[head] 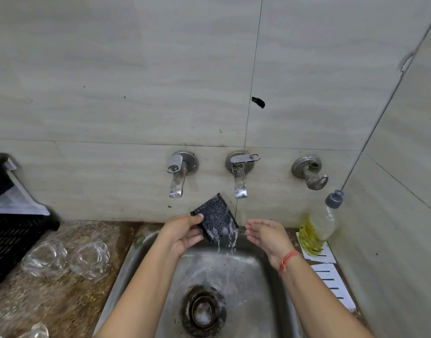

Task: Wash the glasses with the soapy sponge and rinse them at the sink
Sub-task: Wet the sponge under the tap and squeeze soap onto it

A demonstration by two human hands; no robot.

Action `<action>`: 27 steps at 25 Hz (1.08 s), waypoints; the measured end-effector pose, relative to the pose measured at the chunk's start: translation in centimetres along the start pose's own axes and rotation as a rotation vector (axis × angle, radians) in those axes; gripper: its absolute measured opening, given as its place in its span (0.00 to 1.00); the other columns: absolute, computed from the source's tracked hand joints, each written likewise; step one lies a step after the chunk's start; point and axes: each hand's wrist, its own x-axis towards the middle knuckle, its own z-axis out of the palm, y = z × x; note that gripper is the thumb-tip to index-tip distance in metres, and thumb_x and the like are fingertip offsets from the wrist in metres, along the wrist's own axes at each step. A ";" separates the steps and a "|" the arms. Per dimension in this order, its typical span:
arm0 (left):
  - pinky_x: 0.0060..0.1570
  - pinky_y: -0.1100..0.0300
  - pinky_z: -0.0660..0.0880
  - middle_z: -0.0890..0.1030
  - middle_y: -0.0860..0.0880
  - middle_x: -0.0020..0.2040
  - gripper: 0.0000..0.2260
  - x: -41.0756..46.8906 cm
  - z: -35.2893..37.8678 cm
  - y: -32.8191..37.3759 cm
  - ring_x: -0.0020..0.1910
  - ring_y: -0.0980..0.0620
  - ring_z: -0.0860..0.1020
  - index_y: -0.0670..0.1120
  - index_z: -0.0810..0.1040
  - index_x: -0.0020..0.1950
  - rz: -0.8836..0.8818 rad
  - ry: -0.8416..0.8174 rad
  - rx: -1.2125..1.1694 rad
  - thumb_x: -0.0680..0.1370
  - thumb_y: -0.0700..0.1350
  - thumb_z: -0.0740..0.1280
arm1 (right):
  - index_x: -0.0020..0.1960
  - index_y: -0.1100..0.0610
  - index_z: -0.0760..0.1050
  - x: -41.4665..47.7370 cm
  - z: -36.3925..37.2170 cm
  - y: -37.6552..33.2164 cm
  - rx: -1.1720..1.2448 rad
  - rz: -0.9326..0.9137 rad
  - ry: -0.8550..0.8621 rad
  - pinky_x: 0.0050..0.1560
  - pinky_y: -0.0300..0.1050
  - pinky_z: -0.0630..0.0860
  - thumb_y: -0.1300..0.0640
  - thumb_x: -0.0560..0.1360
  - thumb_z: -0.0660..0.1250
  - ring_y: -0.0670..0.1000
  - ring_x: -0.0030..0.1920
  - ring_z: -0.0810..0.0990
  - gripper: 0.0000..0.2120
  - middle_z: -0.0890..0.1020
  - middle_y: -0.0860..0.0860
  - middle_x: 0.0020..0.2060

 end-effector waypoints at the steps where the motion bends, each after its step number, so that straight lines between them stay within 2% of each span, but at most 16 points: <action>1: 0.26 0.60 0.79 0.82 0.47 0.30 0.06 0.1 0.5 0.0 0.26 0.53 0.81 0.42 0.74 0.42 -0.014 0.006 -0.019 0.78 0.35 0.65 | 0.49 0.66 0.78 0.0 -0.3 0.0 -0.005 -0.001 0.007 0.38 0.37 0.78 0.69 0.77 0.62 0.49 0.37 0.78 0.07 0.81 0.56 0.39; 4: 0.25 0.60 0.79 0.82 0.45 0.35 0.05 0.5 2.0 -0.3 0.25 0.53 0.81 0.41 0.74 0.43 -0.039 0.027 -0.069 0.78 0.35 0.65 | 0.49 0.65 0.78 0.1 -1.1 0.2 -0.009 -0.001 0.028 0.41 0.39 0.79 0.69 0.77 0.62 0.50 0.38 0.79 0.06 0.82 0.57 0.40; 6: 0.25 0.60 0.78 0.82 0.45 0.32 0.06 0.5 2.8 -0.5 0.25 0.52 0.81 0.41 0.73 0.42 -0.049 0.025 -0.100 0.78 0.34 0.64 | 0.48 0.65 0.79 0.1 -1.4 0.5 -0.003 0.001 0.039 0.42 0.39 0.79 0.69 0.77 0.62 0.50 0.38 0.79 0.07 0.82 0.57 0.40; 7: 0.27 0.59 0.79 0.82 0.44 0.32 0.06 0.4 3.1 -0.6 0.27 0.51 0.82 0.41 0.73 0.42 -0.051 0.030 -0.115 0.78 0.34 0.64 | 0.47 0.64 0.79 0.2 -1.5 0.6 -0.002 0.002 0.044 0.42 0.39 0.79 0.69 0.77 0.62 0.49 0.37 0.79 0.07 0.82 0.56 0.39; 9: 0.39 0.55 0.80 0.81 0.43 0.37 0.07 0.4 3.4 -0.9 0.33 0.48 0.81 0.41 0.72 0.42 -0.050 0.046 -0.165 0.78 0.33 0.63 | 0.46 0.63 0.79 0.2 -1.5 0.7 -0.002 0.008 0.052 0.41 0.39 0.79 0.69 0.77 0.62 0.49 0.37 0.79 0.08 0.82 0.56 0.38; 11: 0.49 0.50 0.77 0.81 0.42 0.35 0.07 0.1 3.2 -1.2 0.32 0.48 0.81 0.40 0.72 0.42 -0.058 0.058 -0.229 0.79 0.32 0.62 | 0.46 0.63 0.79 0.2 -1.5 0.9 -0.008 0.011 0.054 0.39 0.38 0.78 0.70 0.77 0.62 0.49 0.36 0.78 0.08 0.82 0.56 0.37; 13: 0.50 0.50 0.78 0.82 0.43 0.30 0.06 -0.1 2.5 -1.4 0.26 0.50 0.81 0.40 0.72 0.42 -0.073 0.071 -0.272 0.79 0.32 0.62 | 0.45 0.63 0.79 0.1 -1.4 0.9 -0.011 0.011 0.052 0.40 0.39 0.77 0.70 0.77 0.61 0.49 0.36 0.78 0.08 0.81 0.56 0.37; 14: 0.50 0.50 0.79 0.83 0.43 0.34 0.06 -0.1 2.0 -1.5 0.27 0.50 0.82 0.40 0.72 0.43 -0.081 0.079 -0.290 0.79 0.33 0.63 | 0.45 0.64 0.79 0.0 -1.3 0.8 -0.011 0.010 0.050 0.41 0.39 0.77 0.70 0.77 0.61 0.49 0.37 0.78 0.08 0.81 0.56 0.37; 15: 0.53 0.50 0.78 0.83 0.41 0.41 0.06 -0.2 1.5 -1.6 0.33 0.48 0.83 0.40 0.73 0.43 -0.087 0.090 -0.312 0.79 0.33 0.63 | 0.45 0.64 0.78 -0.1 -1.1 0.8 -0.010 0.010 0.046 0.42 0.40 0.77 0.70 0.77 0.61 0.49 0.37 0.78 0.08 0.81 0.56 0.37; 16: 0.55 0.49 0.75 0.81 0.40 0.49 0.05 -0.2 1.0 -1.8 0.43 0.46 0.83 0.40 0.73 0.43 -0.092 0.105 -0.336 0.79 0.33 0.63 | 0.45 0.64 0.78 -0.2 -0.9 0.8 -0.009 0.010 0.040 0.42 0.40 0.77 0.70 0.77 0.61 0.49 0.37 0.77 0.08 0.80 0.56 0.37; 18: 0.60 0.48 0.71 0.77 0.38 0.59 0.05 -0.3 0.4 -2.0 0.61 0.42 0.77 0.39 0.73 0.44 -0.109 0.130 -0.419 0.79 0.34 0.63 | 0.43 0.63 0.78 -0.3 -0.5 0.8 -0.015 0.013 0.027 0.40 0.39 0.77 0.70 0.77 0.60 0.49 0.36 0.77 0.09 0.80 0.55 0.37; 20: 0.62 0.47 0.70 0.77 0.37 0.60 0.04 -0.6 0.3 -2.1 0.65 0.41 0.74 0.38 0.72 0.44 -0.123 0.124 -0.508 0.79 0.34 0.62 | 0.43 0.62 0.78 -0.3 -0.2 1.0 -0.031 0.022 0.014 0.38 0.37 0.77 0.70 0.77 0.61 0.48 0.35 0.77 0.10 0.80 0.55 0.37; 22: 0.64 0.47 0.69 0.79 0.37 0.53 0.04 -0.7 0.6 -2.1 0.66 0.41 0.73 0.37 0.72 0.44 -0.125 0.111 -0.567 0.79 0.33 0.62 | 0.45 0.63 0.78 -0.4 0.1 1.1 -0.047 0.028 0.004 0.36 0.36 0.77 0.69 0.77 0.61 0.48 0.35 0.77 0.09 0.80 0.55 0.37; 24: 0.65 0.47 0.69 0.78 0.37 0.51 0.04 -0.8 1.4 -2.0 0.65 0.41 0.74 0.37 0.72 0.44 -0.121 0.096 -0.604 0.79 0.33 0.62 | 0.43 0.62 0.78 -0.4 0.2 1.1 -0.052 0.030 -0.005 0.36 0.36 0.77 0.69 0.77 0.61 0.48 0.36 0.77 0.09 0.80 0.55 0.37; 26: 0.62 0.47 0.70 0.78 0.38 0.51 0.03 -0.9 2.6 -1.9 0.59 0.42 0.77 0.36 0.73 0.46 -0.105 0.089 -0.548 0.79 0.33 0.62 | 0.43 0.62 0.78 -0.5 0.0 1.0 -0.060 0.026 -0.003 0.37 0.36 0.78 0.69 0.77 0.61 0.48 0.36 0.78 0.10 0.81 0.55 0.38; 27: 0.60 0.47 0.71 0.78 0.39 0.49 0.02 -1.0 3.2 -1.9 0.53 0.43 0.78 0.36 0.74 0.49 -0.096 0.086 -0.494 0.79 0.33 0.62 | 0.43 0.62 0.79 -0.5 -0.3 1.0 -0.064 0.022 0.006 0.37 0.37 0.78 0.70 0.77 0.61 0.48 0.36 0.78 0.10 0.81 0.55 0.38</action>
